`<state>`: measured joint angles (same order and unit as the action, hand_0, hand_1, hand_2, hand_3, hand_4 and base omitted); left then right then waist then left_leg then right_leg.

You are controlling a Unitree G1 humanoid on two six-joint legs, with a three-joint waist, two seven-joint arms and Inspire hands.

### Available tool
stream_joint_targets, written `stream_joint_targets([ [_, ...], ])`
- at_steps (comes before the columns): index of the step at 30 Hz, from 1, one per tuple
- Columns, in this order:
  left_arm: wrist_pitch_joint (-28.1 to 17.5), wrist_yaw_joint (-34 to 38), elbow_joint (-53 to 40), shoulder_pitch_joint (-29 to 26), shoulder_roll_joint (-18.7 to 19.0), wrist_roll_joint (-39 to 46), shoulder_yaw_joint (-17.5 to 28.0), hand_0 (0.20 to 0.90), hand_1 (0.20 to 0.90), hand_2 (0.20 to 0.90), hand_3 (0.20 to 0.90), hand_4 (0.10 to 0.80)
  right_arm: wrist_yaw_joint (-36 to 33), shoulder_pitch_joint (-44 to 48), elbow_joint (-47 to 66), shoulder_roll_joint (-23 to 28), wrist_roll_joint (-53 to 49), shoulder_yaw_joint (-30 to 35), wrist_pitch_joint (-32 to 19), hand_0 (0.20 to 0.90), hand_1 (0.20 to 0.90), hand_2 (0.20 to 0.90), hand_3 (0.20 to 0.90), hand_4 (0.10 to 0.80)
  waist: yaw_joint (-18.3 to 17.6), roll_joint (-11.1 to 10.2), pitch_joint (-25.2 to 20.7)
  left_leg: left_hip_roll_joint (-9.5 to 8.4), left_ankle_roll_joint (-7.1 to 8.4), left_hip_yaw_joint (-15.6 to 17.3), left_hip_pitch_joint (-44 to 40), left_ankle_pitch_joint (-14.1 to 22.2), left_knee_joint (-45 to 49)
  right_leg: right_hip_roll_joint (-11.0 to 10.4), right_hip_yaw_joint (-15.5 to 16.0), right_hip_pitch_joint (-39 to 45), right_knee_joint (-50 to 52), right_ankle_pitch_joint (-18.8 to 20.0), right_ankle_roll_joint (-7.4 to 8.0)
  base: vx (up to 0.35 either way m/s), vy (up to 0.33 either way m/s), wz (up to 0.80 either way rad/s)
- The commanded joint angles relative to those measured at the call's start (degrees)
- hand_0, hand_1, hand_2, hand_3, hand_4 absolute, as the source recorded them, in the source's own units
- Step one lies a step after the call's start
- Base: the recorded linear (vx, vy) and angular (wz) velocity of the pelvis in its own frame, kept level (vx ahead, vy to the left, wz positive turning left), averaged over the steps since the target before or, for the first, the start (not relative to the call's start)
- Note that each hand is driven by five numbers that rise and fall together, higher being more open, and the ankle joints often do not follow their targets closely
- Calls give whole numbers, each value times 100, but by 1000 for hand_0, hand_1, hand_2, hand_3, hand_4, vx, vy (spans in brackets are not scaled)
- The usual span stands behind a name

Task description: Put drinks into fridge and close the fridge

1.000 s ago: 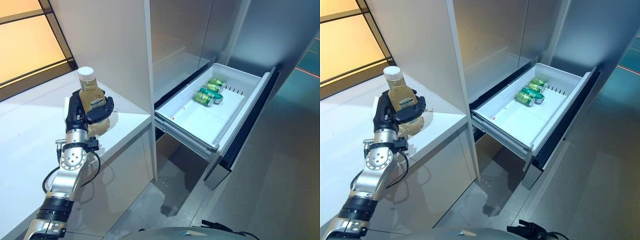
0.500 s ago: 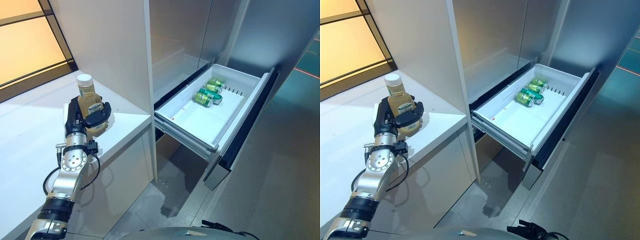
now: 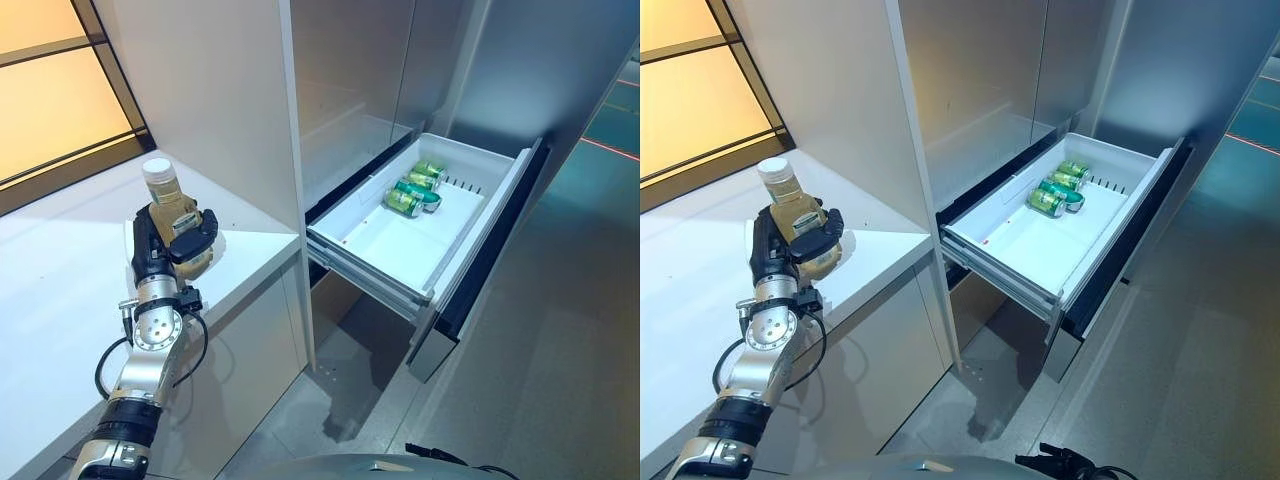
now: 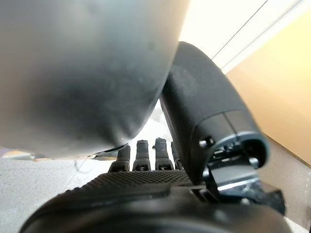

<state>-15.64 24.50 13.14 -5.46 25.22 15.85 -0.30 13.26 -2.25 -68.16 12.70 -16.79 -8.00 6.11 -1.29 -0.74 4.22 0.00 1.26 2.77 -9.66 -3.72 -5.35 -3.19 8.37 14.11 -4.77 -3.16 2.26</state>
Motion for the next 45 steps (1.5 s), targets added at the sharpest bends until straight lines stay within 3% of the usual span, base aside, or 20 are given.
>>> stream_joint_targets([
  [1,-928,99,-32,-555,71,-64,239,300,300,300,200,100,119,95,-23,87,107,-79,-10,900,900,900,900,800,68,201,17,-269,-259,189,-156,849,132,370,-103,-546,648,-340,66,0,0,0],
  [3,-964,50,12,-508,26,-48,228,307,307,307,208,108,117,103,-27,85,114,-65,-2,900,900,900,900,800,80,199,20,-271,-257,183,-154,840,126,375,-101,-546,639,-329,64,0,0,0],
  [4,-961,31,19,-502,15,-36,227,368,368,368,280,180,114,112,-29,85,118,-60,8,900,900,900,900,800,83,199,21,-273,-258,178,-154,837,124,377,-103,-544,634,-326,64,0,0,0],
  [5,-972,24,30,-482,-2,-38,210,481,481,481,411,311,107,116,-23,84,111,-65,16,900,900,900,900,800,87,199,24,-272,-256,177,-155,834,121,379,-101,-545,634,-324,63,0,0,0],
  [6,-972,19,35,-469,-5,-23,208,771,771,771,749,649,111,116,-16,86,115,-63,24,900,900,900,900,800,90,198,25,-271,-254,177,-155,834,119,380,-100,-544,630,-324,64,0,0,0],
  [7,-973,18,35,-460,3,-9,205,900,900,900,900,800,125,121,-18,95,127,-47,27,900,900,900,900,800,93,196,25,-268,-252,180,-153,833,119,379,-96,-543,629,-323,64,0,0,0],
  [31,-1164,217,-193,-516,57,20,287,900,900,900,900,800,118,132,-34,105,123,-12,26,900,900,900,900,800,89,207,17,-258,-242,202,-151,837,135,364,-79,-540,631,-325,70,0,0,0],
  [45,-1345,416,-819,-546,98,-22,567,900,900,900,900,800,113,100,-23,79,194,-20,9,900,900,900,900,800,135,192,3,-258,-240,147,-137,825,111,347,-14,-549,655,-349,61,0,0,0],
])
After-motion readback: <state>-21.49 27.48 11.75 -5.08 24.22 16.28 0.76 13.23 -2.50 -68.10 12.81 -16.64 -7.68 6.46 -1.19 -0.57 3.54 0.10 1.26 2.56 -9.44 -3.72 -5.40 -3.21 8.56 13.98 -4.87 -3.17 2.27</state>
